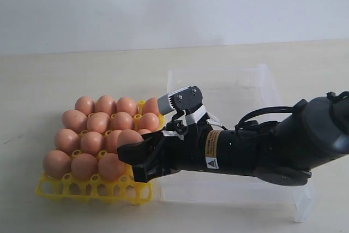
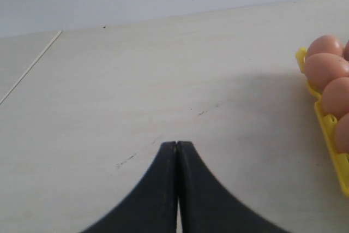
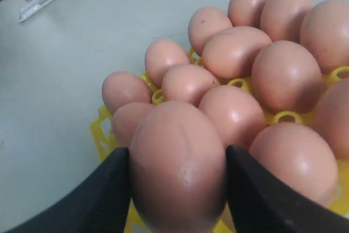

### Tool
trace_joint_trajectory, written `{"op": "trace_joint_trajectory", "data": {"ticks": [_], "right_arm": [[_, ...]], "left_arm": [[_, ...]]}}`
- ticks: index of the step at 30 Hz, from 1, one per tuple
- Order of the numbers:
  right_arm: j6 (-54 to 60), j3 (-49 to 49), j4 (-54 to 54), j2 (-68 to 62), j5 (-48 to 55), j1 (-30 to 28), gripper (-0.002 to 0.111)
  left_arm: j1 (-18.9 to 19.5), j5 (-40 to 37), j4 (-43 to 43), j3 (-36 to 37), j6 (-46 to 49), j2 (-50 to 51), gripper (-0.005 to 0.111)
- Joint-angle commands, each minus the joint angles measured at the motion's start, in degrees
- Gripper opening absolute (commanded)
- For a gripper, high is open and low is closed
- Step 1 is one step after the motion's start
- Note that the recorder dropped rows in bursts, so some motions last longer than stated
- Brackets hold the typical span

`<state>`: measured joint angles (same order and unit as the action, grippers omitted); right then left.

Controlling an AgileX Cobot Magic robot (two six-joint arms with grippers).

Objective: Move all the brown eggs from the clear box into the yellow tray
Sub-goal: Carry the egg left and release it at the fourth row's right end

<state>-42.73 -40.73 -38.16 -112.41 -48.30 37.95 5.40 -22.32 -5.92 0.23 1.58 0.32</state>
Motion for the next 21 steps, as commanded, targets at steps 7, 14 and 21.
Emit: {"op": "trace_joint_trajectory", "data": {"ticks": [7,14,21], "right_arm": [[-4.5,-2.2,-1.0,-1.6,3.0,0.0,0.017],[-9.9,-2.2,-1.2,-1.5,3.6,0.0,0.065],[-9.9,-2.1,-1.0,1.2,6.1,0.0,0.066]], "left_arm": [[-0.3,0.5,0.1,-0.2,-0.3,-0.3,0.0],[-0.3,0.5,0.1,-0.2,-0.3,-0.3,0.0],[-0.3,0.5,0.1,-0.2,-0.3,-0.3,0.0]]}}
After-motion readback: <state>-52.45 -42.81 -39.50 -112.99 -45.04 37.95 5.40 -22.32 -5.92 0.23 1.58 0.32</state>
